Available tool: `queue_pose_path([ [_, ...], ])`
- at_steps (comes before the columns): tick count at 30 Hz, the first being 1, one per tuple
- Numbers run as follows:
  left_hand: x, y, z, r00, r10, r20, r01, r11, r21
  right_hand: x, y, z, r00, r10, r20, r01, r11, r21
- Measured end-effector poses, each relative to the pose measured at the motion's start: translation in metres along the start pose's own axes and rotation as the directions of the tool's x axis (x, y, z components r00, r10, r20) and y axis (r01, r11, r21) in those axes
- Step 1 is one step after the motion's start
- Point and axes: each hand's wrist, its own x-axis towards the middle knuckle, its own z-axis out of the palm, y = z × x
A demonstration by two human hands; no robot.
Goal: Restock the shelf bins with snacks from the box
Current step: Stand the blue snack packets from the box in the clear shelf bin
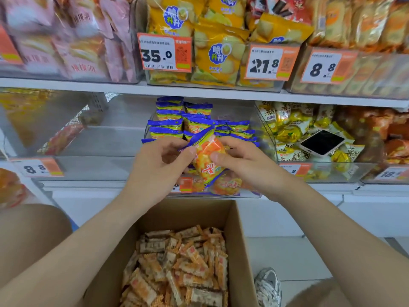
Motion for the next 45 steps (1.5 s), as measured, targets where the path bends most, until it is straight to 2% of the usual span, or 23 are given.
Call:
queue_pose_path([
  [1, 0.003, -0.001, -0.002, 1.000, 0.012, -0.019, -0.012, 1.000, 0.006, 0.001, -0.003, 0.001, 1.000, -0.018, -0.007, 0.018, 1.000, -0.022],
  [3, 0.006, -0.007, -0.007, 0.995, 0.104, 0.000, -0.104, 0.990, 0.100, 0.004, -0.008, 0.002, 0.993, -0.119, 0.007, 0.118, 0.972, -0.205],
  [5, 0.004, -0.009, -0.013, 0.962, 0.210, 0.175, -0.250, 0.933, 0.258, 0.005, -0.009, 0.003, 0.985, -0.162, 0.066, 0.175, 0.903, -0.392],
  [6, 0.003, -0.008, -0.015, 0.939, 0.214, 0.270, -0.293, 0.908, 0.300, 0.005, -0.009, 0.004, 0.984, -0.161, 0.072, 0.177, 0.895, -0.409],
  [8, 0.001, -0.010, -0.015, 0.929, 0.170, 0.328, -0.273, 0.914, 0.300, 0.005, -0.009, 0.006, 0.986, -0.166, -0.004, 0.155, 0.927, -0.341],
  [12, 0.000, -0.014, -0.014, 0.977, 0.110, 0.185, -0.143, 0.974, 0.175, 0.013, -0.006, 0.005, 0.978, -0.112, -0.175, 0.093, 0.989, -0.112],
  [15, -0.002, -0.010, -0.013, 0.987, 0.139, 0.082, -0.151, 0.973, 0.172, 0.015, -0.002, 0.006, 0.997, 0.006, -0.080, -0.002, 0.999, 0.047],
  [17, -0.003, -0.009, -0.012, 0.978, 0.205, 0.039, -0.208, 0.945, 0.251, 0.015, -0.002, 0.008, 0.998, 0.013, -0.055, -0.006, 0.991, 0.134],
  [18, -0.003, -0.009, -0.012, 0.968, 0.249, 0.007, -0.239, 0.920, 0.311, 0.016, -0.003, 0.009, 0.993, -0.022, -0.114, 0.035, 0.993, 0.114],
  [20, 0.000, -0.010, -0.015, 0.937, 0.342, -0.073, -0.283, 0.863, 0.419, 0.020, -0.001, 0.009, 0.950, -0.109, -0.293, 0.105, 0.994, -0.029],
  [21, 0.003, -0.012, -0.018, 0.921, 0.374, -0.108, -0.288, 0.842, 0.457, 0.024, 0.002, 0.008, 0.920, -0.141, -0.366, 0.112, 0.989, -0.099],
  [23, 0.008, -0.022, -0.022, 0.906, 0.404, -0.125, -0.278, 0.793, 0.542, 0.032, 0.011, 0.005, 0.889, -0.172, -0.424, 0.084, 0.972, -0.218],
  [27, 0.014, -0.038, -0.023, 0.928, 0.371, -0.028, -0.250, 0.678, 0.692, 0.038, 0.022, 0.020, 0.926, -0.211, -0.314, 0.044, 0.885, -0.464],
  [32, 0.014, -0.045, -0.023, 0.939, 0.341, 0.032, -0.251, 0.622, 0.741, 0.046, 0.023, 0.023, 0.933, -0.234, -0.274, 0.085, 0.882, -0.464],
  [37, 0.014, -0.048, -0.023, 0.936, 0.338, 0.093, -0.283, 0.570, 0.771, 0.043, 0.027, 0.023, 0.971, -0.188, -0.145, 0.061, 0.789, -0.611],
  [42, 0.012, -0.049, -0.021, 0.928, 0.357, 0.103, -0.299, 0.553, 0.778, 0.044, 0.026, 0.028, 0.941, -0.278, -0.193, 0.074, 0.725, -0.685],
  [45, 0.011, -0.047, -0.021, 0.927, 0.364, 0.090, -0.292, 0.550, 0.782, 0.041, 0.025, 0.030, 0.944, -0.254, -0.211, 0.055, 0.749, -0.660],
])
